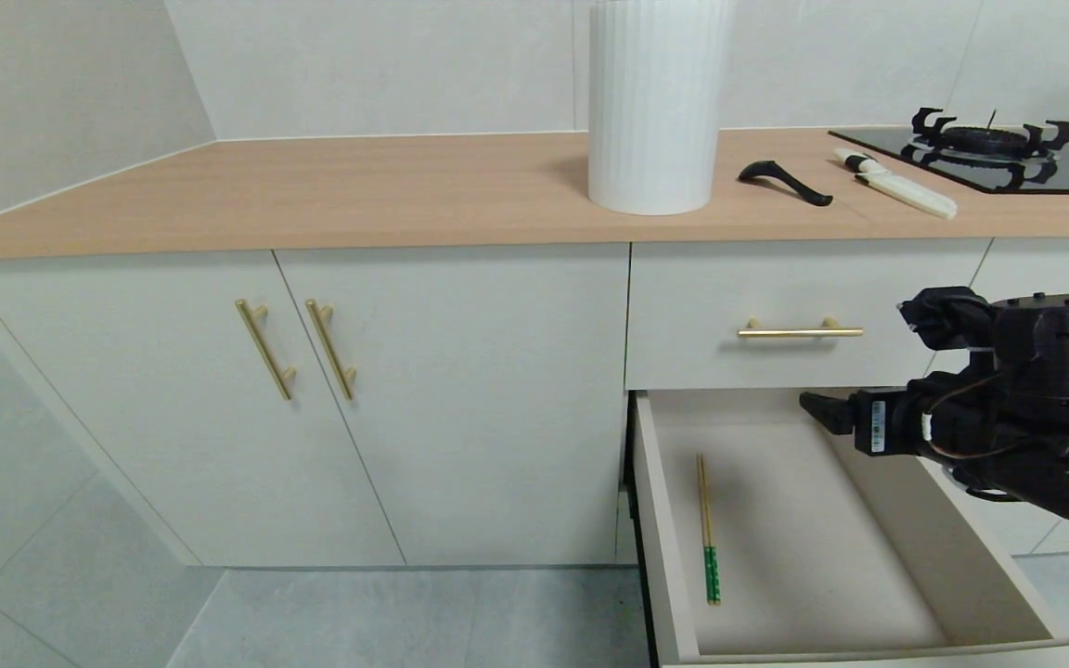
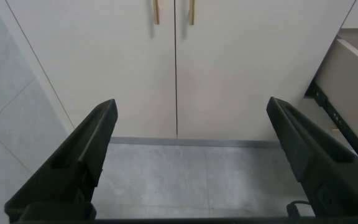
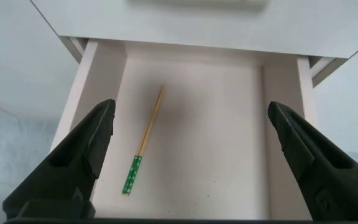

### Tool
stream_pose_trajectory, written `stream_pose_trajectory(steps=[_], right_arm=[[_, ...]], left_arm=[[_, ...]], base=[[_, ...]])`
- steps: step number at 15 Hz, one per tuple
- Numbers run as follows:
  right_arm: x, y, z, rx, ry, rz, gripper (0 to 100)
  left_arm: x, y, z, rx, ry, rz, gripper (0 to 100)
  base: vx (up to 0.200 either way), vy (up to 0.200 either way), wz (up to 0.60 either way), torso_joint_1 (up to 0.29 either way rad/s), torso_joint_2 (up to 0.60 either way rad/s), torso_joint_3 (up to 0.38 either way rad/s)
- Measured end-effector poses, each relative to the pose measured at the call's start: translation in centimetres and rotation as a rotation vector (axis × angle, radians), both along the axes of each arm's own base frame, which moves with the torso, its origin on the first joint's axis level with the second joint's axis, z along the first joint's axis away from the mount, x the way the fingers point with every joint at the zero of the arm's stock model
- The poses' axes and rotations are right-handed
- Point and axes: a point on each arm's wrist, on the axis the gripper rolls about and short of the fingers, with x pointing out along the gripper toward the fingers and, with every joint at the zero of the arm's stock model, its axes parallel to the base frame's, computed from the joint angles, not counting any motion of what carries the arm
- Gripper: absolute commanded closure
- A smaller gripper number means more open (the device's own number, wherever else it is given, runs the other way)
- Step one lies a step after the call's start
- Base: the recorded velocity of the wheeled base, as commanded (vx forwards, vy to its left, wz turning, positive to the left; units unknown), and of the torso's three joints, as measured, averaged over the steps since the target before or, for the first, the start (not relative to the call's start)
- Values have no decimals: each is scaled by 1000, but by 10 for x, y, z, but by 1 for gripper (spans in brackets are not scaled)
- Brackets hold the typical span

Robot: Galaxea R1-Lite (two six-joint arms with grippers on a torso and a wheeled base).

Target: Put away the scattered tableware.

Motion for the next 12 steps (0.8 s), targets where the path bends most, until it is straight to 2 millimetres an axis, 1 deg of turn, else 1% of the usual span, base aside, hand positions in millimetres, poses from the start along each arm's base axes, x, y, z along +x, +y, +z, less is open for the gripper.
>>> stream_pose_trajectory(steps=[3,12], right_arm=[[0,-1,1,2,-5,-4,0],[0,-5,2,-16,-8,-10,0]], left_arm=[[0,0,0,0,4,0,0],[0,0,0,0,1,0,0]], base=[[0,0,0,54,-245,-268],[0,0,0,179,-503,-290]])
